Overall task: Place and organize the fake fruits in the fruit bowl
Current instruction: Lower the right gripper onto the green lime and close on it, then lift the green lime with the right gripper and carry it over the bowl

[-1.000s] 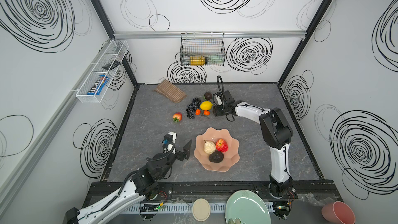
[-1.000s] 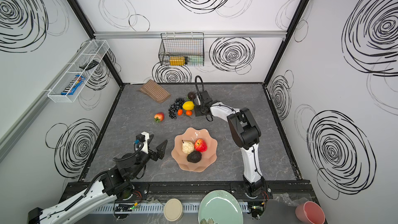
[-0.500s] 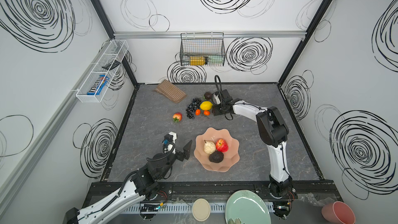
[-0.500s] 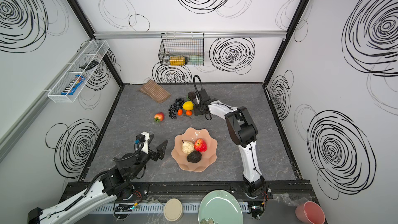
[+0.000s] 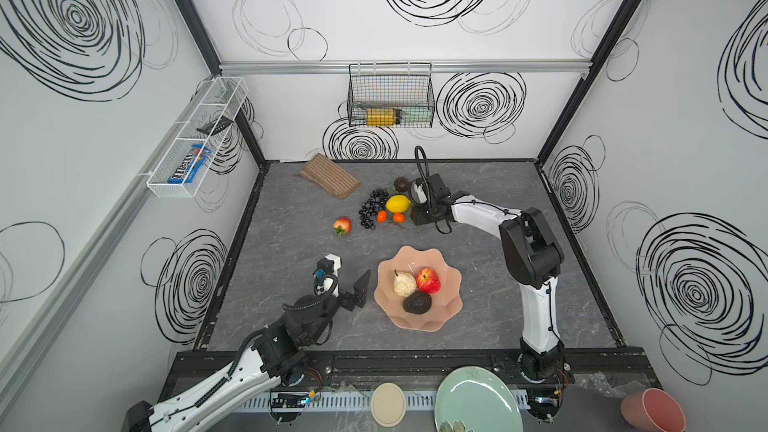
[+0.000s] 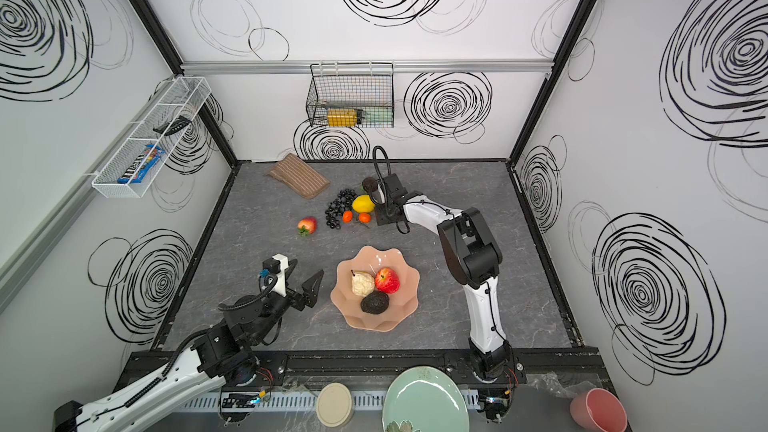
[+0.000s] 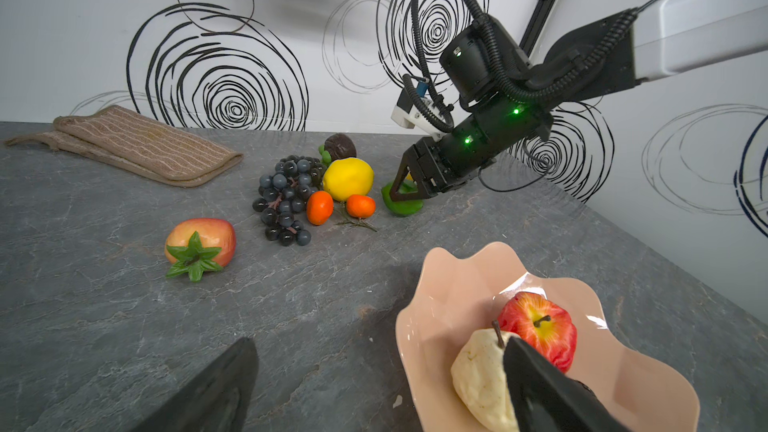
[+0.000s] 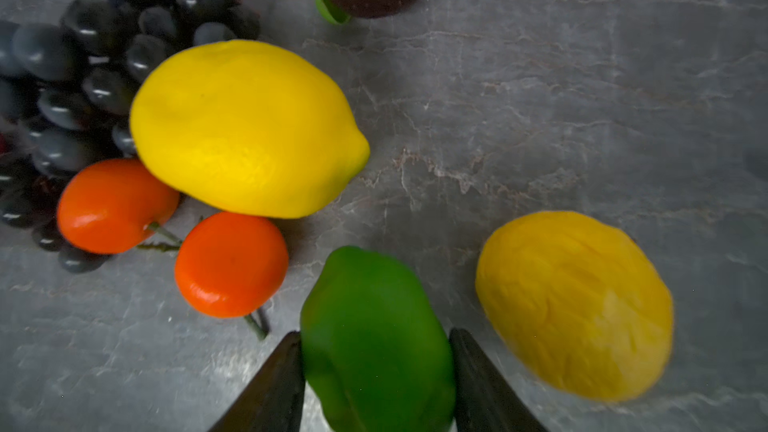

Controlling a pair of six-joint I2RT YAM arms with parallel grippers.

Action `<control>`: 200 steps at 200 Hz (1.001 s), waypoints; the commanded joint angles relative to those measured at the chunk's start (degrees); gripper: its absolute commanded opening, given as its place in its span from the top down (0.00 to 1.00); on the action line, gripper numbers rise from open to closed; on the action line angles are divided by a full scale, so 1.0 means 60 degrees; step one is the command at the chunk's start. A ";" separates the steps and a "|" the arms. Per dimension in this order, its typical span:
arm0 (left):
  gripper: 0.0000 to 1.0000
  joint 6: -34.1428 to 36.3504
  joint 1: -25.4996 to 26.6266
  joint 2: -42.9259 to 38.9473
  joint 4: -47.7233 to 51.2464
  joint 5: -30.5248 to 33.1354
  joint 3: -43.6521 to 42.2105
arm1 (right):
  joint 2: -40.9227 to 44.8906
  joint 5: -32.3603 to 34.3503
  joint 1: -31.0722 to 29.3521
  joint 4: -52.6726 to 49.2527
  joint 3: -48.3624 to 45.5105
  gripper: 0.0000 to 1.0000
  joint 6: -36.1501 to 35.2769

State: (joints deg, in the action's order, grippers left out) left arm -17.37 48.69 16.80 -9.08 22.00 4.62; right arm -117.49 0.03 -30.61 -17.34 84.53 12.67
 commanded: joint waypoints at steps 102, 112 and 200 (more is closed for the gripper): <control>0.04 0.0044 -0.0065 0.0055 -0.0590 -0.0064 0.0002 | 0.5316 -0.0953 -0.1498 -0.0992 -0.3864 0.44 -0.0367; 0.04 0.0040 -0.0069 0.0060 -0.0599 -0.0077 -0.0018 | 0.5398 -0.0886 -0.1643 -0.1038 -0.4018 0.44 -0.0363; 0.04 0.0042 -0.0072 0.0224 -0.0724 -0.0063 -0.0065 | 0.4733 -0.0732 -0.2603 -0.0864 -0.4116 0.45 -0.0536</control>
State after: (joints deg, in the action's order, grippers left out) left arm -17.37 48.58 18.00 -9.26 21.87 4.62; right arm -87.90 -5.61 -45.52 -22.70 59.79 10.52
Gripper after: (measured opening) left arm 0.961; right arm 0.555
